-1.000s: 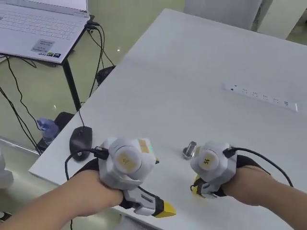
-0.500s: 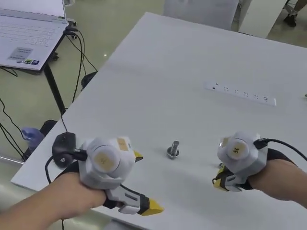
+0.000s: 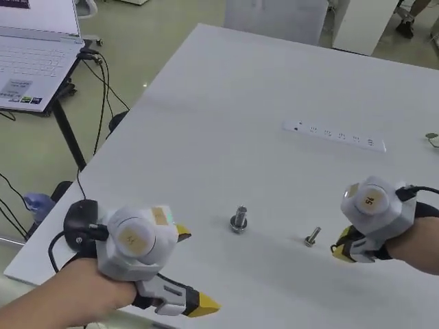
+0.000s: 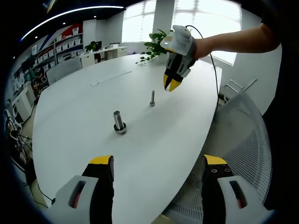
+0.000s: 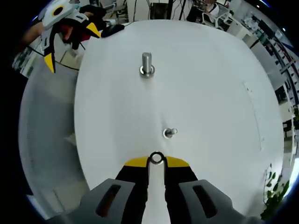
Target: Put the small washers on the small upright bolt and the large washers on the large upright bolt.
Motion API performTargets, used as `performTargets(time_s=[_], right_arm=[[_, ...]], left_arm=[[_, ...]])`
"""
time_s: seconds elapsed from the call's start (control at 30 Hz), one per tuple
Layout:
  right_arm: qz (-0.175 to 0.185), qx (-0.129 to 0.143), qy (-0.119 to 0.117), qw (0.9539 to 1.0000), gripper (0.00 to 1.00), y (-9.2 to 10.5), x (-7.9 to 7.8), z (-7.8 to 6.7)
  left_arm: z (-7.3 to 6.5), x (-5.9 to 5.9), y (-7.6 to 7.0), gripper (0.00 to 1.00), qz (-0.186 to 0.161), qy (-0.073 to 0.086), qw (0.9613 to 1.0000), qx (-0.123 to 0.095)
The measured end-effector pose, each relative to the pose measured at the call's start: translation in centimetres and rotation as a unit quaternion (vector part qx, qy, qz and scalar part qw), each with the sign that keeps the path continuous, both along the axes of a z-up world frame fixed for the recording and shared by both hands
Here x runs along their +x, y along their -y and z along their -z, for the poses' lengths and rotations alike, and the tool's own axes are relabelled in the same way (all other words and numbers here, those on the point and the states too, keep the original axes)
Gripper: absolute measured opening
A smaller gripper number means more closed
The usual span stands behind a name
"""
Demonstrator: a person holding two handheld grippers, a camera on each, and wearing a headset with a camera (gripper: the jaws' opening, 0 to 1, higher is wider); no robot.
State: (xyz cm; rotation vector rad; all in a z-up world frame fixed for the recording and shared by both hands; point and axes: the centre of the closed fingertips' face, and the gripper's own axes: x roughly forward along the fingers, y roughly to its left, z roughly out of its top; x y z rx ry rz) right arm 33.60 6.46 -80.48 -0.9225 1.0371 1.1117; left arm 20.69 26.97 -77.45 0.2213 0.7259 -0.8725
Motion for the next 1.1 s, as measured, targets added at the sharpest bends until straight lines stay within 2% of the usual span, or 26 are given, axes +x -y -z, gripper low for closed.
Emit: performTargets(time_s=[0.17, 0.37, 0.7, 0.83, 1.1], right_arm=[[-0.001, 0.008, 0.011, 0.9999, 0.12, -1.2, 1.6, -0.9], [-0.011, 0.005, 0.014, 0.9998, 0.12, -2.3, 2.8, -0.8], [-0.021, -0.009, 0.006, 0.9997, 0.12, -2.8, 2.7, 0.8], [-0.023, -0.015, 0.01, 0.9996, 0.12, -2.7, 2.9, 1.0], [-0.015, -0.01, 0.0, 0.9998, 0.12, -2.8, 3.0, 1.4]], left_arm=[[0.1, -0.1, -0.1, 0.75, -0.001, -0.004, 1.0, 0.002], [0.0, -0.2, -0.3, 0.75, 0.0, -0.003, 1.0, 0.007], [-0.2, 0.0, -0.8, 0.74, -0.004, -0.004, 0.9999, 0.008], [0.2, -0.4, -0.9, 0.74, -0.006, -0.009, 0.9999, 0.01], [0.5, -1.0, -0.9, 0.73, -0.005, -0.017, 0.9998, 0.008]])
